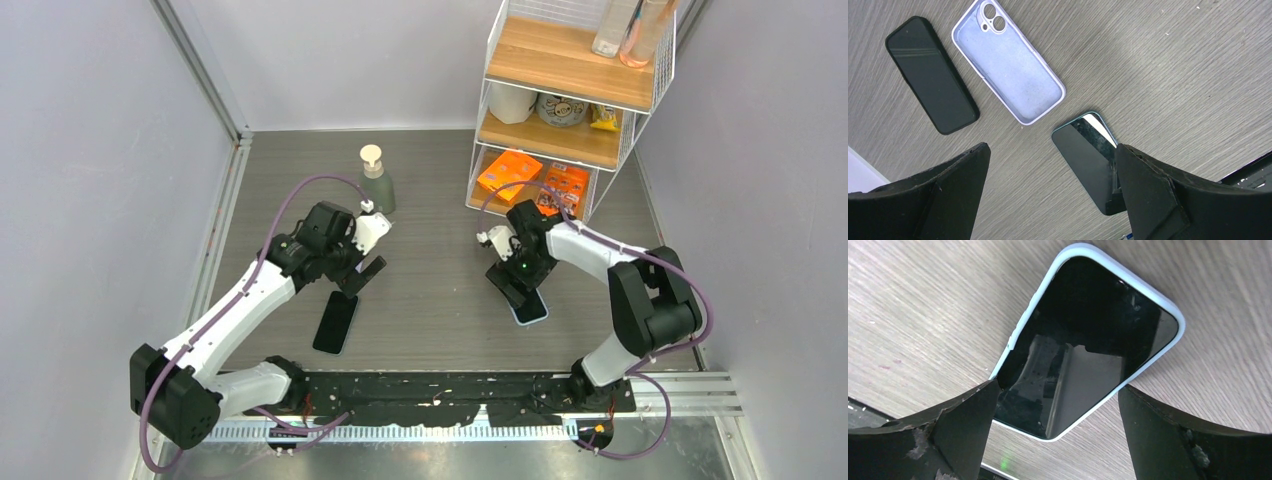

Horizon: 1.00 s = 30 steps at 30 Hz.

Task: Take the phone out of the phone case
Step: Pick up the phone at the center of the board.

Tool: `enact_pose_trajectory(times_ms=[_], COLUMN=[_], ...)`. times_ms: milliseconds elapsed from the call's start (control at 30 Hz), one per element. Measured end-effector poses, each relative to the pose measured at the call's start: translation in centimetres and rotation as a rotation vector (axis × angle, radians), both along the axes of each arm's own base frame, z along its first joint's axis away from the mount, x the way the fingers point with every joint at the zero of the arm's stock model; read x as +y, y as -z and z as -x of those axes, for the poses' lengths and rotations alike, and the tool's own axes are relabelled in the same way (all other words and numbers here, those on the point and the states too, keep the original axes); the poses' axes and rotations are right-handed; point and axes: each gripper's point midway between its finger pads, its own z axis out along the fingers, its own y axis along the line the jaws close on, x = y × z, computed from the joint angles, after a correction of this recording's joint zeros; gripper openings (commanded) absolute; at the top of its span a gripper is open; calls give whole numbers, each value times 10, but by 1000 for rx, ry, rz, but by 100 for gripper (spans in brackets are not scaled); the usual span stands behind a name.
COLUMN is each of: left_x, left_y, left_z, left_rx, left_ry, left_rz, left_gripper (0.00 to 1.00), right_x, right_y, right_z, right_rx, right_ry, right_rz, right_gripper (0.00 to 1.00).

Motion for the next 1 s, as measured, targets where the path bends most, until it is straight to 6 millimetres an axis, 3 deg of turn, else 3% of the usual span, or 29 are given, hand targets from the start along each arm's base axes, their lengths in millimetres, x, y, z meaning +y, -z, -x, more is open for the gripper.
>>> enact_pose_trajectory(times_ms=[433, 1000], left_x=[1, 3], left_y=[4, 7], left_z=[1, -1], left_rx=[9, 16], left_ry=[1, -9], left_rz=[-5, -25], left_gripper=[100, 100], right_x=[15, 26], right_y=[2, 1], right_z=[10, 6], right_rx=[94, 142], right_ry=[-53, 48], right_rz=[-79, -88], right_gripper=[95, 95])
